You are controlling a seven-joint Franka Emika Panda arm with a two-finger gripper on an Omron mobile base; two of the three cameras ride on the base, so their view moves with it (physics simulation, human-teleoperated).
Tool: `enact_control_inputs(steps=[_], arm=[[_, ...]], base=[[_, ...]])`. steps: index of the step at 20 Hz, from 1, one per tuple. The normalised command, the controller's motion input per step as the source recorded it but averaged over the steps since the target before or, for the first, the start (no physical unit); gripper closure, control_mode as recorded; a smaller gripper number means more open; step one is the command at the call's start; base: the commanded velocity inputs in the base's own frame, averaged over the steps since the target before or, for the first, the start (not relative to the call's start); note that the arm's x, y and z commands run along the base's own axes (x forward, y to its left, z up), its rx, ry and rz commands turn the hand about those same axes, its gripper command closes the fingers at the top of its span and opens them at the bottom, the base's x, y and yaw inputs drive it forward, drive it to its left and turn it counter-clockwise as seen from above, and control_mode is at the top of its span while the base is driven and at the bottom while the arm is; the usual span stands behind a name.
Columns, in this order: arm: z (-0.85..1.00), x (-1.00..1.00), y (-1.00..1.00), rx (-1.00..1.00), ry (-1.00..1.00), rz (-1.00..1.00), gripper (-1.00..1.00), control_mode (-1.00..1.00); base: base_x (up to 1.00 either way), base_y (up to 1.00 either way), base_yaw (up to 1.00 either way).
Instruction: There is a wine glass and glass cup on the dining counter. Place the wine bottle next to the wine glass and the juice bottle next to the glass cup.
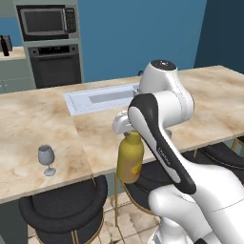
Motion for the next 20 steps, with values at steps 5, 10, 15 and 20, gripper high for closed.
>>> enact_control_inputs(steps=[5, 10, 15, 20], arm=[[0.00, 0.00, 0.00, 0.00, 0.00, 0.00, 1.00, 1.00], [0.00, 0.11, -0.10, 0.06, 0.09, 0.02, 1.00, -1.00], [0.00, 0.41, -0.22, 0.07, 0.03, 0.01, 1.00, -1.00], [0.00, 0.62, -0.21, 0.00, 0.03, 0.00, 1.00, -1.00]], base=[[0.07, -0.03, 0.03], [0.05, -0.06, 0.02], [0.00, 0.00, 0.00], [0.00, 0.00, 0.00]])
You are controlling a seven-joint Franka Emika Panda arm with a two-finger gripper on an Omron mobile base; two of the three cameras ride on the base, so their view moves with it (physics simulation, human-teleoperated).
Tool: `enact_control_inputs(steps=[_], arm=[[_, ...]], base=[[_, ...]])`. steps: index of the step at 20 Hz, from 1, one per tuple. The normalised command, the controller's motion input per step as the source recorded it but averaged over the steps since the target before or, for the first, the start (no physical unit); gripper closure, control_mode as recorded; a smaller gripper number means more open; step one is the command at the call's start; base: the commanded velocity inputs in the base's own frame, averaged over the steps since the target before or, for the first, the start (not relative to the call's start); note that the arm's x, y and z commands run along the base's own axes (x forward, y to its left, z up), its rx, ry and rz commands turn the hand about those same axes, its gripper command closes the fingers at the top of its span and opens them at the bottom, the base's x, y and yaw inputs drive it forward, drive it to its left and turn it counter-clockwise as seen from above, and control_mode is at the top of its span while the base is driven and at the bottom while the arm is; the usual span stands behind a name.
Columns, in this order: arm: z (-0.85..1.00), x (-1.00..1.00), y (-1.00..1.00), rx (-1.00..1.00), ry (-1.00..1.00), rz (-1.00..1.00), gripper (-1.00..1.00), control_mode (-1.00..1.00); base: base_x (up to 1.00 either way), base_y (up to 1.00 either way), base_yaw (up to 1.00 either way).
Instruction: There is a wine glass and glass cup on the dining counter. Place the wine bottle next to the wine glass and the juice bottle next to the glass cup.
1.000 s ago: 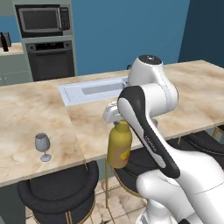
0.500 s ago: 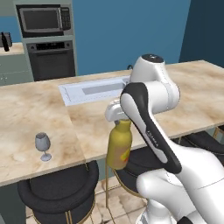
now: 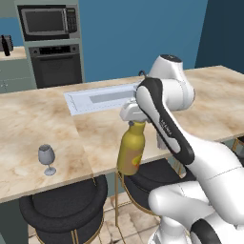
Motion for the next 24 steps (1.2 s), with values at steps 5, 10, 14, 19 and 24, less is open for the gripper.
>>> enact_control_inputs(steps=[5, 10, 14, 19, 24], arm=[[0.04, 0.43, -0.22, 0.00, 0.00, 0.01, 1.00, -1.00], [0.00, 0.36, -0.31, -0.03, 0.01, 0.00, 1.00, -1.00], [0.00, 0.26, -0.34, -0.09, 0.00, 0.00, 1.00, -1.00], [-0.06, 0.21, -0.23, -0.11, 0.00, 0.00, 1.00, -1.00], [-0.06, 0.38, -0.13, -0.10, 0.02, 0.00, 1.00, -1.00]], base=[[0.00, 0.00, 0.00], [0.00, 0.00, 0.00], [0.00, 0.00, 0.00], [0.00, 0.00, 0.00], [0.00, 0.00, 0.00]])
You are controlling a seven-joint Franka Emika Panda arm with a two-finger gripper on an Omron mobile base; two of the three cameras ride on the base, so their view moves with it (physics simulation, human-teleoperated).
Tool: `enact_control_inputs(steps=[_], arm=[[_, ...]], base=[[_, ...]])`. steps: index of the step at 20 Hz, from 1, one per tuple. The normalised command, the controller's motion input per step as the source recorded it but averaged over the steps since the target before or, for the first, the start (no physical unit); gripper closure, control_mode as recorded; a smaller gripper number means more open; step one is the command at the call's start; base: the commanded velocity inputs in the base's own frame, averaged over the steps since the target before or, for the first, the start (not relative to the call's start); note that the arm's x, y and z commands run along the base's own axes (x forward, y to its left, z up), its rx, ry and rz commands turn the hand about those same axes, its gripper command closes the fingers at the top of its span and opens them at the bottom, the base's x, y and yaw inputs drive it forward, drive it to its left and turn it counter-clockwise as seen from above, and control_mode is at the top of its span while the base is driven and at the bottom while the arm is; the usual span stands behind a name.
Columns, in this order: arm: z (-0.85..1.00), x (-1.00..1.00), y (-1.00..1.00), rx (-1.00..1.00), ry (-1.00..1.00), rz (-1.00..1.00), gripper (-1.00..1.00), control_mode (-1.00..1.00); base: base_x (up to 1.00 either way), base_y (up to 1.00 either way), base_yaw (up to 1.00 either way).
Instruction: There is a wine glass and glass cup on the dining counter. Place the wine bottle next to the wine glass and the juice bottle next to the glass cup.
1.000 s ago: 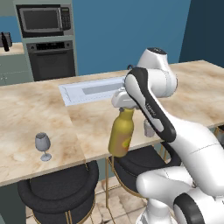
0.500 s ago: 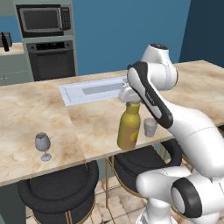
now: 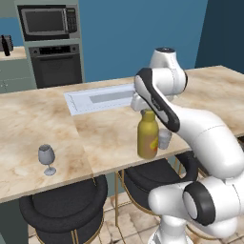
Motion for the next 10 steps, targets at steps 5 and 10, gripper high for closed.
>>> enact_control_inputs(steps=[5, 10], arm=[[-0.05, 0.31, -0.02, -0.02, -0.01, 0.00, 1.00, -1.00], [-0.06, 0.34, 0.00, 0.00, 0.00, 0.00, 1.00, -1.00]], base=[[0.00, 0.00, 0.00], [0.00, 0.00, 0.00]])
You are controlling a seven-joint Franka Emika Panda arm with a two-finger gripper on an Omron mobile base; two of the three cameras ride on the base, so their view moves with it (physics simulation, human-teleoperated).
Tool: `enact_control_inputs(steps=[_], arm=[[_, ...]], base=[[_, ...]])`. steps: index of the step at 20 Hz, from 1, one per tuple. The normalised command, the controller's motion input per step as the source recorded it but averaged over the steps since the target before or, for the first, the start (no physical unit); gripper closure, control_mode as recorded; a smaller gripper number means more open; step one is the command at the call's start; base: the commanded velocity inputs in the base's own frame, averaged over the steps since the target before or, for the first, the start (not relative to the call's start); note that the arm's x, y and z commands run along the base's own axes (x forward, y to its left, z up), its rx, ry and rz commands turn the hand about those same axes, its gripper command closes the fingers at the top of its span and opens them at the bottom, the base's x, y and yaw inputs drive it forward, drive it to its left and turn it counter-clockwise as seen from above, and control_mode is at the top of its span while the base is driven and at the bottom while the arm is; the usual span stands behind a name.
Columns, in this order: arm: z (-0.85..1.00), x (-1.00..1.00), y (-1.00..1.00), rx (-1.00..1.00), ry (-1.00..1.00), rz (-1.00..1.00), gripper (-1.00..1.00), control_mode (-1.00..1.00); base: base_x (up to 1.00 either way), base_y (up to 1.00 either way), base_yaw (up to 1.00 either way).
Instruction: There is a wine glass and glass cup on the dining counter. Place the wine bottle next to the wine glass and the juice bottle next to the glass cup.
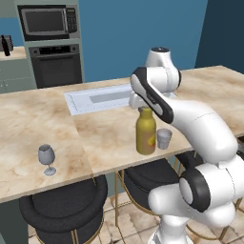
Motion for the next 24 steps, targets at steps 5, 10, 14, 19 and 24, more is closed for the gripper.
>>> enact_control_inputs(steps=[5, 10, 14, 19, 24], arm=[[-0.11, 0.29, -0.05, 0.00, -0.02, 0.00, 1.00, -1.00], [-0.19, 0.13, -0.11, 0.00, -0.05, 0.00, 1.00, -1.00], [-0.14, 0.13, -0.14, 0.00, -0.08, 0.00, 1.00, -1.00], [-0.13, 0.10, -0.15, 0.00, -0.06, 0.00, 1.00, -1.00], [-0.12, 0.20, -0.04, 0.00, -0.02, 0.00, 1.00, -1.00]], base=[[0.00, 0.00, 0.00], [0.00, 0.00, 0.00], [0.00, 0.00, 0.00], [0.00, 0.00, 0.00], [0.00, 0.00, 0.00]])
